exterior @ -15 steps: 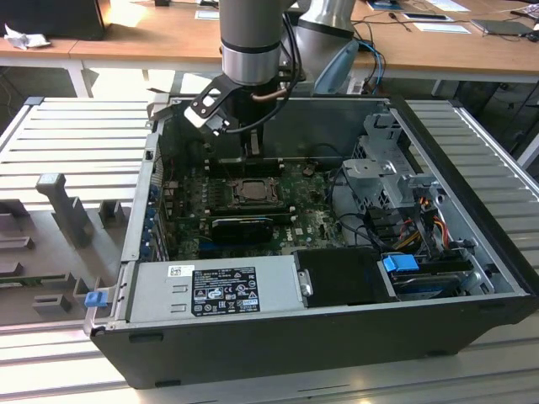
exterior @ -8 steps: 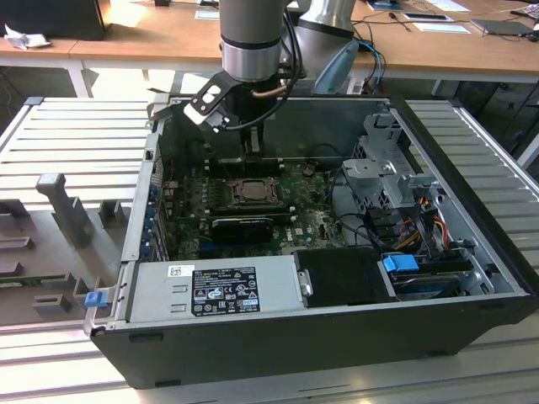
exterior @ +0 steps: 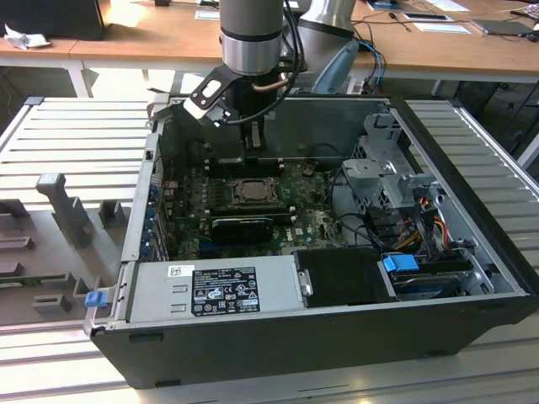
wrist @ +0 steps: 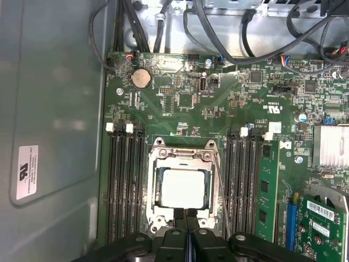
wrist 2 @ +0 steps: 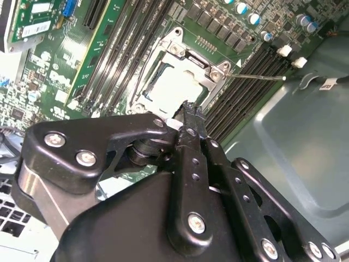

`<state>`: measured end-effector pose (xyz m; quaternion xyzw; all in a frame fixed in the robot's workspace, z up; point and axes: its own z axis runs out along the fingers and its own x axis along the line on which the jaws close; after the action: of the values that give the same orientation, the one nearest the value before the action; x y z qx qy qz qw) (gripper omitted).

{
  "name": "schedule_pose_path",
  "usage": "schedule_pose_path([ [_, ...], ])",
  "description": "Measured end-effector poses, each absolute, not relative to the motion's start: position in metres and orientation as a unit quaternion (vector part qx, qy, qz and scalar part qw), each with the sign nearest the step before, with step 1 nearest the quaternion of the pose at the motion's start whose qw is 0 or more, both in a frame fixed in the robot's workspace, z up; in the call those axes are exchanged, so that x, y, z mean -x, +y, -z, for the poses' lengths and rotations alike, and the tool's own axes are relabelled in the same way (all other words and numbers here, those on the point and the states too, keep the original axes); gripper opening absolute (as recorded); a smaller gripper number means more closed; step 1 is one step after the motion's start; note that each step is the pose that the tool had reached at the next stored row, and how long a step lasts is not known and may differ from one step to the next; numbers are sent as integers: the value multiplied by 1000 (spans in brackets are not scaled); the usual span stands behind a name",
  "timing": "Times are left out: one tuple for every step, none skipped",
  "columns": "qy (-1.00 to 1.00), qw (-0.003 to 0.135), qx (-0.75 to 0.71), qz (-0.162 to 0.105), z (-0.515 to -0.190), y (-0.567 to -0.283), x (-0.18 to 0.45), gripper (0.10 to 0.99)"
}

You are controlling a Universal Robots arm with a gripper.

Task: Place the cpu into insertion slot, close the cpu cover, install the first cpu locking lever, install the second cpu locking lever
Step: 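Install the first cpu locking lever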

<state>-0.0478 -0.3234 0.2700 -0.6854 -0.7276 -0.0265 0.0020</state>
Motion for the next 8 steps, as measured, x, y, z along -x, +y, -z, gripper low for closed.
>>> schedule_pose_path([
  [-735, 2, 678, 26, -270, -323, 48, 106],
  [-742, 3, 670, 26, -270, -323, 48, 106],
  [-747, 3, 665, 26, -270, -323, 48, 106],
  [-752, 3, 659, 26, -270, -323, 48, 106],
  [-757, 3, 652, 26, -270, -323, 48, 106],
  [-763, 3, 646, 26, -270, -323, 48, 106],
  [-769, 4, 639, 26, -270, -323, 48, 106],
  [-776, 4, 630, 26, -270, -323, 48, 106],
])
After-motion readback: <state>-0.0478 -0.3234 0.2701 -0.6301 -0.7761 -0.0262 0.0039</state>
